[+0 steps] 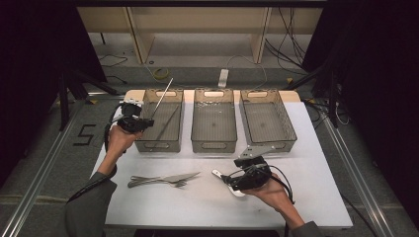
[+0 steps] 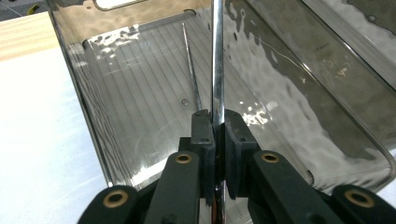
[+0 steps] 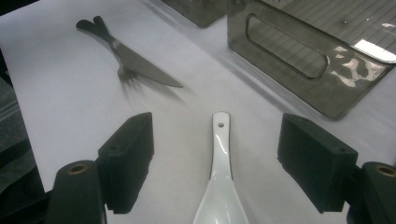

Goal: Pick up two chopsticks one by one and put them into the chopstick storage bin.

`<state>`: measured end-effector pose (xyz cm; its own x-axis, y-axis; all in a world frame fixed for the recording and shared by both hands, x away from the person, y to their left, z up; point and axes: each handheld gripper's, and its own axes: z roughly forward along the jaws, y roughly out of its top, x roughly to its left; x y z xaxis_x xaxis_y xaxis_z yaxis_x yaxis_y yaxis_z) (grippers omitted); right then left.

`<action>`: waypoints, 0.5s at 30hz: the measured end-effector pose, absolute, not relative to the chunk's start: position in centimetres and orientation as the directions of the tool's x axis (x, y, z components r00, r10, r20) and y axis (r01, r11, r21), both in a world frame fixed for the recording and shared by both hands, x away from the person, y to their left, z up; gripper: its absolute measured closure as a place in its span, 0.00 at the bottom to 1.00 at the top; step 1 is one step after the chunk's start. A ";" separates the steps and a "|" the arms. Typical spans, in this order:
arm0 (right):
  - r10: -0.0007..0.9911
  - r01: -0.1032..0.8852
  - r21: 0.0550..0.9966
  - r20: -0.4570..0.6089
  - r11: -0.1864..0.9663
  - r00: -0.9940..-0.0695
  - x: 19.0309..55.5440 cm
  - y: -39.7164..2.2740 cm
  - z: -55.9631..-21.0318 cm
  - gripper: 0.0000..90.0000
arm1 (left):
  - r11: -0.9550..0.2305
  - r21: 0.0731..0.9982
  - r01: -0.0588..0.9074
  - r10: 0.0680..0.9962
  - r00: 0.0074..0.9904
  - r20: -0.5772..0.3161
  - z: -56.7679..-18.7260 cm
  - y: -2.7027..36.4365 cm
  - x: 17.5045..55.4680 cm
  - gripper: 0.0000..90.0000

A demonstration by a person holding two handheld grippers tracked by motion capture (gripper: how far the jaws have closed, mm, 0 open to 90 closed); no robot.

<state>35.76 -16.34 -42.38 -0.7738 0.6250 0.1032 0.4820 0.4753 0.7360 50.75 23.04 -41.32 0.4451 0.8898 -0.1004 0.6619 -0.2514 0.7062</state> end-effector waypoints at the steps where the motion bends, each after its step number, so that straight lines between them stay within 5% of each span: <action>1: 0.625 0.482 0.737 0.105 0.474 -0.774 35.8 -16.3 -42.4 0.31 | -0.247 0.706 0.664 0.892 0.441 -0.103 -41.4 23.1 50.8 0.93; 15: 0.620 0.486 0.726 0.105 0.486 -0.777 35.7 -16.0 -42.6 0.31 | -0.248 0.695 0.675 0.902 0.423 -0.089 -42.4 22.9 51.0 0.88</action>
